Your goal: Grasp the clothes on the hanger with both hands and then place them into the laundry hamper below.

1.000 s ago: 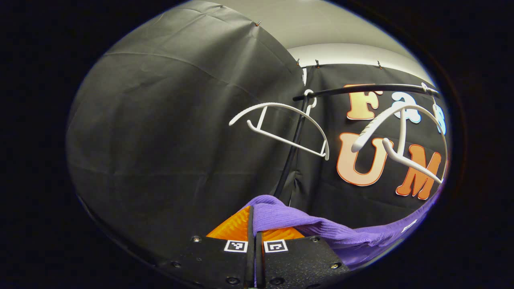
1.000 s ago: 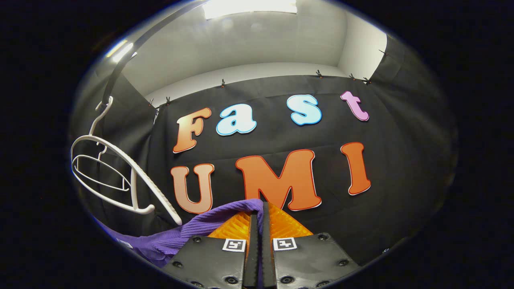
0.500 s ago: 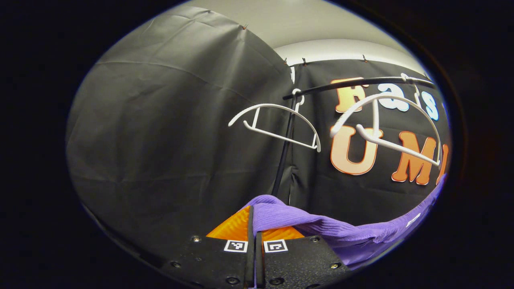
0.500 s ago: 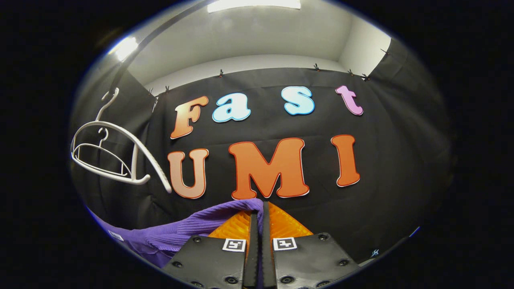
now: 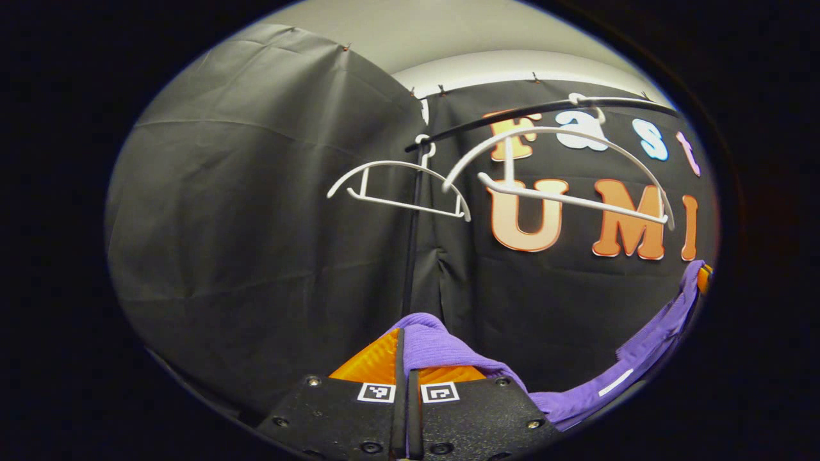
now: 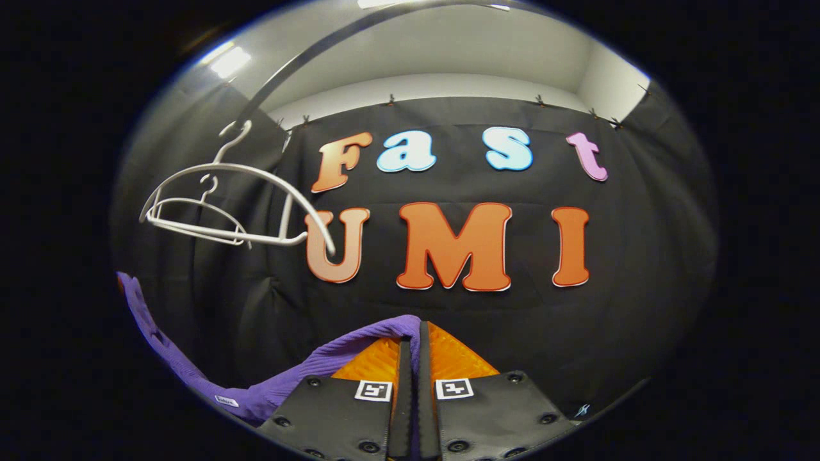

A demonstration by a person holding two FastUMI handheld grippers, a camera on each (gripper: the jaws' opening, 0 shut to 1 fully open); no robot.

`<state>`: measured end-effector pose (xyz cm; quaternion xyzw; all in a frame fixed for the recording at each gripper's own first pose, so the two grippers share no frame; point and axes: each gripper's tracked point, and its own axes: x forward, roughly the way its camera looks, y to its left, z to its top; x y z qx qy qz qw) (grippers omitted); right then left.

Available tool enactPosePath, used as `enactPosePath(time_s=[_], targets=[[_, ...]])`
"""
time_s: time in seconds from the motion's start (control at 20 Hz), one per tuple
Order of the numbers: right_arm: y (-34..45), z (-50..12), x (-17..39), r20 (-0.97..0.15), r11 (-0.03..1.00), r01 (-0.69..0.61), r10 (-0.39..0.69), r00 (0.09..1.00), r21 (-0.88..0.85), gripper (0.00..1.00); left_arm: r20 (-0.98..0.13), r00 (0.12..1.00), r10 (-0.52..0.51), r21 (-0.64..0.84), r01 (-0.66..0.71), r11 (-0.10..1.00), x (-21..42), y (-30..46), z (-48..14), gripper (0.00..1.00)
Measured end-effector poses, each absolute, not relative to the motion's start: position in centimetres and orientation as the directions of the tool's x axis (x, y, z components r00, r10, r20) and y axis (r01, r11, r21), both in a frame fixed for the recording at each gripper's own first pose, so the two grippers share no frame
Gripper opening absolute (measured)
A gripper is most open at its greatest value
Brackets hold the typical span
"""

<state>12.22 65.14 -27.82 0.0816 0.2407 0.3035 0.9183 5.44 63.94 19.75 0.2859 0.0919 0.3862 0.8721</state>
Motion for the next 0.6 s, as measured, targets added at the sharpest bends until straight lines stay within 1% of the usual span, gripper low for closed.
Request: enactPosePath(time_s=[0.1,0.2,0.35,0.4,0.45,0.5,0.6], targets=[[65.8,-27.7,10.3,-0.400,0.763,-0.568,0.646,0.650,0.309,0.11,0.026,0.698,0.716,0.574,-0.597,0.561,5.7,63.3,18.4,0.01],[66.9,-28.1,8.1,-0.421,0.720,-0.590,0.693,0.585,0.366,0.11,-0.013,0.714,0.700,0.561,-0.574,0.596,6.1,62.3,16.6,0.01],[67.8,-29.8,5.0,-0.477,0.682,-0.603,0.726,0.495,0.413,0.12,-0.083,0.735,0.672,0.545,-0.531,0.648,7.1,61.1,13.5,0.01],[68.2,-30.7,3.9,-0.500,0.667,-0.603,0.738,0.454,0.437,0.12,-0.112,0.738,0.665,0.535,-0.519,0.666,7.3,60.7,12.2,0.01],[69.0,-31.4,2.7,-0.522,0.648,-0.598,0.751,0.404,0.471,0.07,-0.150,0.742,0.654,0.517,-0.505,0.692,7.6,60.6,10.8,0.03],[69.7,-32.4,1.3,-0.545,0.630,-0.587,0.763,0.347,0.508,0.11,-0.197,0.745,0.637,0.494,-0.485,0.722,8.0,60.0,9.1,0.04],[70.2,-34.0,-1.5,-0.584,0.609,-0.557,0.772,0.252,0.565,0.12,-0.282,0.735,0.617,0.458,-0.462,0.760,8.1,59.6,5.9,0.03]])
